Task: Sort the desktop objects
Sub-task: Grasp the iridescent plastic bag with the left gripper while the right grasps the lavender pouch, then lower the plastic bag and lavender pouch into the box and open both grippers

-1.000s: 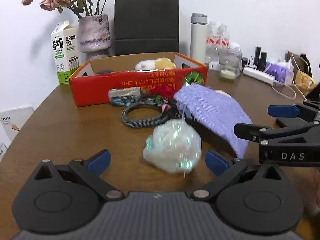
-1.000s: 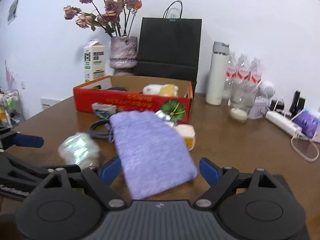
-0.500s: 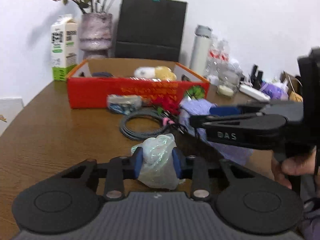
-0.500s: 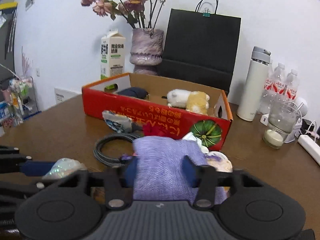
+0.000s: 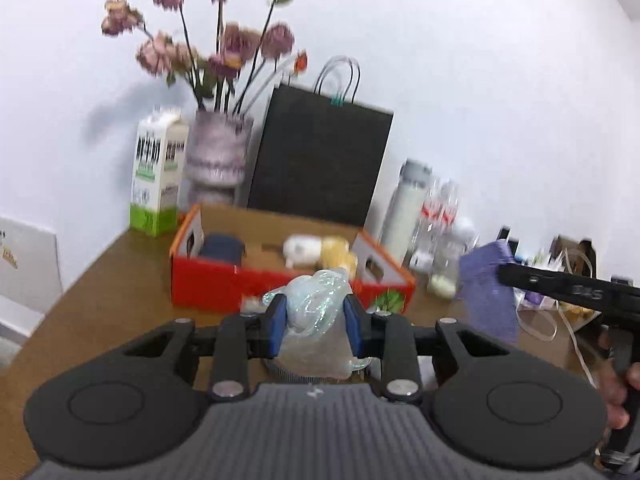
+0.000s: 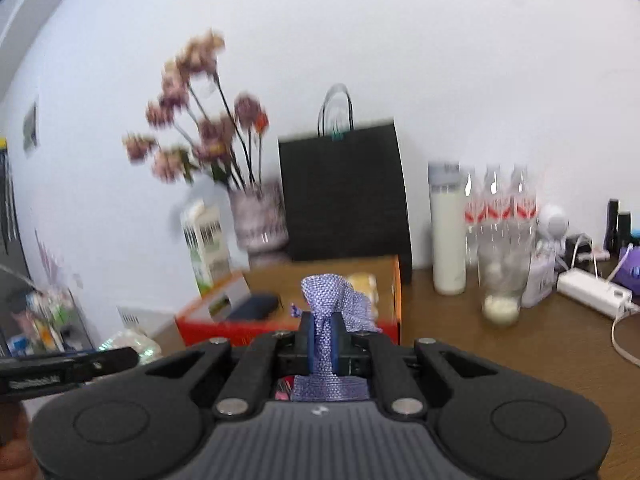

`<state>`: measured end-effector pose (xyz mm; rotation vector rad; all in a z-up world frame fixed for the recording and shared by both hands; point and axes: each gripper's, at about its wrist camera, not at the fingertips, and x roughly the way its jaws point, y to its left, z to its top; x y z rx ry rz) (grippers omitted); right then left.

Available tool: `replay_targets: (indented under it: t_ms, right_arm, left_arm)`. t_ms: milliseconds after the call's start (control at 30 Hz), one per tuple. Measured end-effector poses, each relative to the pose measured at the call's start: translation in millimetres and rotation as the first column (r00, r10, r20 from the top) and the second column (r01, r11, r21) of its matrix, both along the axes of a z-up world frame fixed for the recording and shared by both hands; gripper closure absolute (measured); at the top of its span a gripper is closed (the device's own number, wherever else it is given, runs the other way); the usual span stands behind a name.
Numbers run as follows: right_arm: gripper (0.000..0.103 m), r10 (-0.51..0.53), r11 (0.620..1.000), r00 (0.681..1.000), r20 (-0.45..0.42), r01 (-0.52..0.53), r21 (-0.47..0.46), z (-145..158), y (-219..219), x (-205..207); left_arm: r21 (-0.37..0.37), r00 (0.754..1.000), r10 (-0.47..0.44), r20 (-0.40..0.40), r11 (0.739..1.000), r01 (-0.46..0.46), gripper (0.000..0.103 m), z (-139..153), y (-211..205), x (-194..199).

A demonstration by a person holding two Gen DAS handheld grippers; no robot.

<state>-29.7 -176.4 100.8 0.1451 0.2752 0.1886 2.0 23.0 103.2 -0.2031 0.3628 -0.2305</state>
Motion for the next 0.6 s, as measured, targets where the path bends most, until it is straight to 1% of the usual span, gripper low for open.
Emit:
replay_targets:
  t_ms: [67, 167, 233, 333, 400, 467, 500, 600]
  right_arm:
    - [0.096, 0.004, 1.000, 1.000, 0.031, -0.003, -0.013, 14, 0, -2]
    - [0.096, 0.010, 0.999, 0.998, 0.066, -0.008, -0.036, 34, 4, 6]
    - [0.096, 0.021, 0.999, 0.996, 0.083, -0.018, -0.032, 47, 5, 21]
    - [0.096, 0.043, 0.999, 0.995, 0.092, -0.043, 0.000, 64, 9, 55]
    - [0.096, 0.052, 0.998, 0.996, 0.067, -0.054, 0.024, 72, 12, 86]
    - [0.096, 0.063, 0.997, 0.997, 0.045, -0.065, 0.039, 77, 18, 120]
    - [0.096, 0.068, 0.997, 0.997, 0.028, -0.069, 0.040, 76, 22, 136]
    - [0.096, 0.075, 0.997, 0.995, -0.059, -0.073, 0.037, 69, 38, 191]
  left_arm:
    - [-0.008, 1.000, 0.013, 0.010, 1.000, -0.013, 0.072, 12, 6, 6]
    - [-0.018, 0.998, 0.001, 0.057, 1.000, 0.000, 0.072, 36, 11, 22]
    - [-0.020, 0.997, -0.012, 0.078, 1.000, 0.013, 0.072, 50, 13, 44]
    - [-0.026, 0.998, -0.013, 0.056, 1.000, 0.014, 0.072, 67, 16, 90]
    - [-0.005, 0.999, 0.005, 0.047, 1.000, -0.005, 0.072, 78, 16, 123]
    - [-0.002, 1.000, 0.018, 0.020, 1.000, -0.018, 0.072, 84, 18, 154]
    - [0.005, 1.000, 0.017, 0.008, 1.000, -0.017, 0.072, 84, 18, 170]
    - [0.025, 0.998, 0.043, -0.044, 0.999, -0.042, 0.072, 76, 22, 214]
